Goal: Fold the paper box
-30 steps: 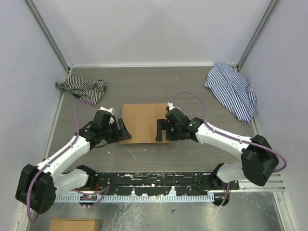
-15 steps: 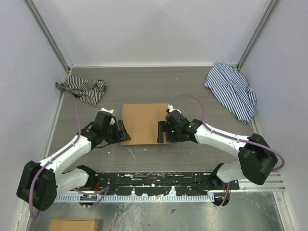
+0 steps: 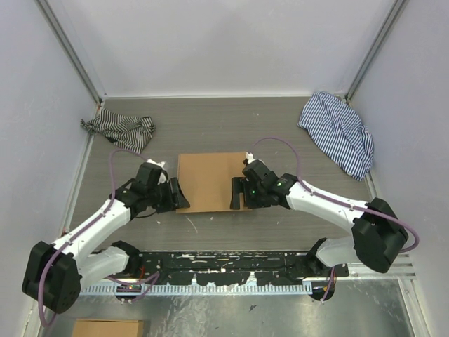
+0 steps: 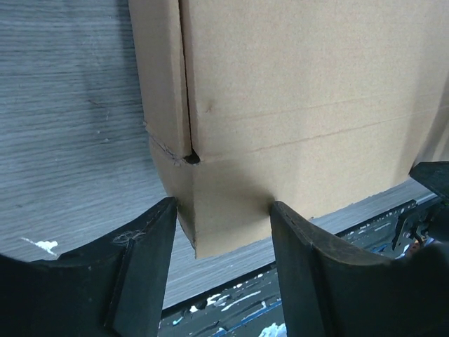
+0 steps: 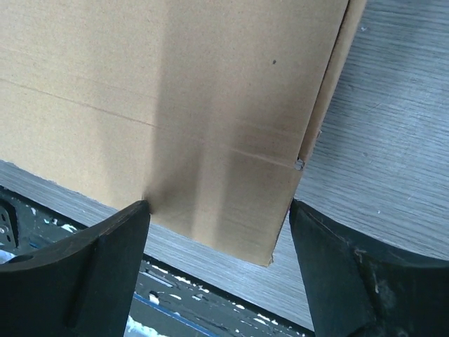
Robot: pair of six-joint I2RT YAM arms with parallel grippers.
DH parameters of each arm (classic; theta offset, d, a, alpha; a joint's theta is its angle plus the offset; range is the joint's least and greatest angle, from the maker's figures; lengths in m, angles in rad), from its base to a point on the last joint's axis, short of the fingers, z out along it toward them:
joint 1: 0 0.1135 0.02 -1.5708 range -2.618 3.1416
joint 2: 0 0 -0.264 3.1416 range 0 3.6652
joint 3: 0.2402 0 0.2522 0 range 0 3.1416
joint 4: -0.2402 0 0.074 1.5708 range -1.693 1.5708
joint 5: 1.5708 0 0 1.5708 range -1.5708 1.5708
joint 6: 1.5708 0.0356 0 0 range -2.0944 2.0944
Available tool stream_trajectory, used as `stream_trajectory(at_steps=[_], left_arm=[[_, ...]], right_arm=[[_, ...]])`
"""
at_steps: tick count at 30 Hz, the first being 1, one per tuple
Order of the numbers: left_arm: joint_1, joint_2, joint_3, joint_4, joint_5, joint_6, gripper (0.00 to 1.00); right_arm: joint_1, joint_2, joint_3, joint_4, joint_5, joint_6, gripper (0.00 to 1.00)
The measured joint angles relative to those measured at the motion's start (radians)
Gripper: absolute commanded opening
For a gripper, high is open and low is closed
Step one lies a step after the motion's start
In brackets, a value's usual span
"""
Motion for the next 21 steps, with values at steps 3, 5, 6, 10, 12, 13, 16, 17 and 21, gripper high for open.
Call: stream_trajectory(at_steps=[3, 5, 6, 10, 12, 13, 16, 17, 21], left_arm=[[0.000, -0.011, 0.007, -0.025, 0.000, 0.003, 0.62], [0.000, -0.013, 0.008, -0.033, 0.003, 0.003, 0.61], [0.000, -0.013, 0.008, -0.036, 0.005, 0.003, 0.61], [0.000, -0.019, 0.008, -0.044, 0.027, -0.001, 0.59], [0.000, -0.025, 0.008, -0.045, 0.035, -0.003, 0.58], [0.000, -0.028, 0.008, -0.047, 0.038, -0.004, 0.57], [0.000, -0.040, 0.011, -0.055, 0.051, -0.010, 0.57], [0.000, -0.045, 0.013, -0.059, 0.052, -0.011, 0.57], [0.000, -0.063, 0.021, -0.074, 0.052, -0.016, 0.57]], right_arm=[[0.000, -0.003, 0.012, -0.012, 0.000, 0.000, 0.85], [0.000, -0.005, 0.014, -0.016, 0.000, 0.000, 0.84], [0.000, -0.007, 0.014, -0.020, 0.000, 0.000, 0.84], [0.000, -0.023, 0.014, -0.033, 0.000, 0.000, 0.84], [0.001, -0.034, 0.014, -0.039, 0.000, 0.000, 0.84], [0.001, -0.038, 0.014, -0.041, 0.000, 0.001, 0.83], [0.002, -0.052, 0.014, -0.047, -0.001, 0.001, 0.84], [0.002, -0.055, 0.014, -0.049, -0.001, 0.001, 0.84], [0.002, -0.063, 0.014, -0.051, -0.003, 0.002, 0.83]])
